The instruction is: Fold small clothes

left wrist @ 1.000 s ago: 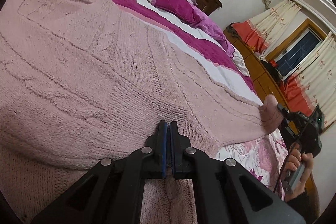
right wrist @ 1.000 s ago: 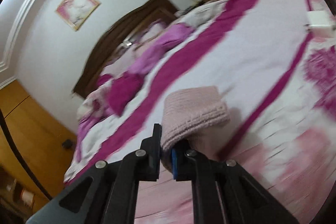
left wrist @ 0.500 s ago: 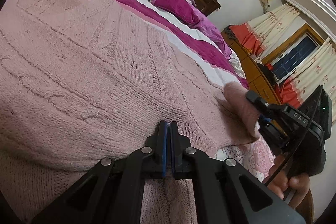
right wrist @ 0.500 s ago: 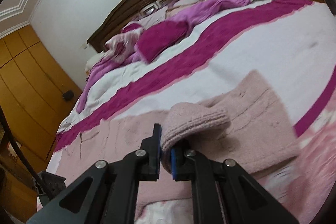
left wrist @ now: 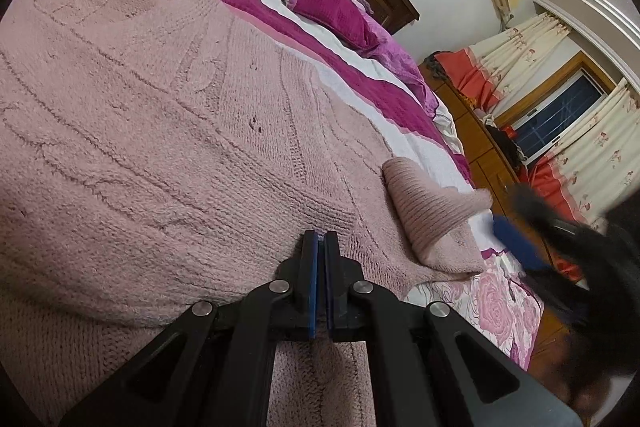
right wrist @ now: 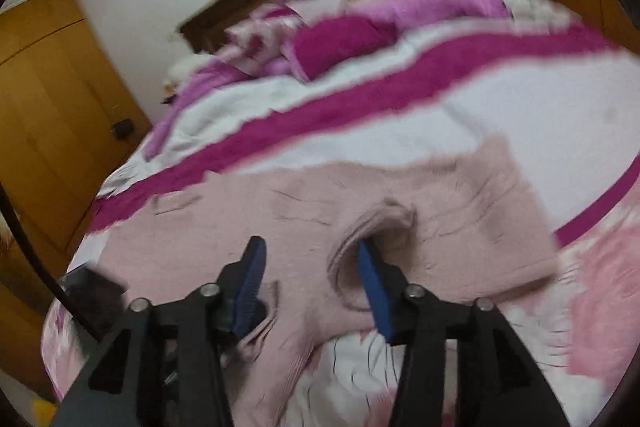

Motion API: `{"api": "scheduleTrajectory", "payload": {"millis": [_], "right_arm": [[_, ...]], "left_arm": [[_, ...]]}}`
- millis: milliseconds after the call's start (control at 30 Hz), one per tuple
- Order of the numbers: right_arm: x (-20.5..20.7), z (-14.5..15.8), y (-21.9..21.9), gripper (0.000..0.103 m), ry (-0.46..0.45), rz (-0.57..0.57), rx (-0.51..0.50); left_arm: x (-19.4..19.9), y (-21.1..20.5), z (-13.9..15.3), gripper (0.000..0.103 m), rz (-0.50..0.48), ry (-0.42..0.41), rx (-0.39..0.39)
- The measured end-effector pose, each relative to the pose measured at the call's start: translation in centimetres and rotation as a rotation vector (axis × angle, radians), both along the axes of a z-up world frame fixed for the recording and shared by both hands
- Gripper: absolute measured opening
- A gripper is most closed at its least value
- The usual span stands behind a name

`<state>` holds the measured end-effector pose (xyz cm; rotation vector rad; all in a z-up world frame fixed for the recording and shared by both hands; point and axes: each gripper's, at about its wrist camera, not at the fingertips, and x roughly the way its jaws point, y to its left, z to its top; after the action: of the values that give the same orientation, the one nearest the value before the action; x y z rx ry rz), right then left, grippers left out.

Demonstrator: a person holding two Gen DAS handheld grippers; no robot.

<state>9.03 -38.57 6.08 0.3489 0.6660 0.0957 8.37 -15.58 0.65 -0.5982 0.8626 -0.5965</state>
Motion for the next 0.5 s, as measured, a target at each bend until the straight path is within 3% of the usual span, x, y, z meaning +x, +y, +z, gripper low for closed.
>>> {"api": "scheduleTrajectory", "payload": {"millis": [100,167,300,400,433,500], "right_arm": [[-4.7,2.3,0.6,0.069,-0.08,-0.062,-0.137],[-7.8,2.3,0.1,0.072,-0.094,-0.157,-0.165],[-11.6,-1.1,-2.7,0.072,-0.034,-0.283,0.012],[-11.1,-4.8,-5.8,0.071,0.089,-0.351,0.129],[-10.6,-5.8,-6.6,0.071,0.13,-0.366,0.164],[-9.7,-6.8,-7.6,0.071,0.195,-0.376,0.211]], "left_arm": [[0.0,0.2,0.0,0.0,-0.001,0.01,-0.014],[0.0,0.3,0.1,0.0,-0.003,0.013,-0.023],[0.0,0.0,0.4,0.0,-0.006,0.013,-0.007],[-0.4,-0.8,1.4,0.0,-0.005,-0.01,0.048],[-0.6,-1.3,1.9,0.005,-0.015,-0.024,0.062],[-1.2,-2.5,3.2,0.04,-0.053,-0.069,0.087]]}}
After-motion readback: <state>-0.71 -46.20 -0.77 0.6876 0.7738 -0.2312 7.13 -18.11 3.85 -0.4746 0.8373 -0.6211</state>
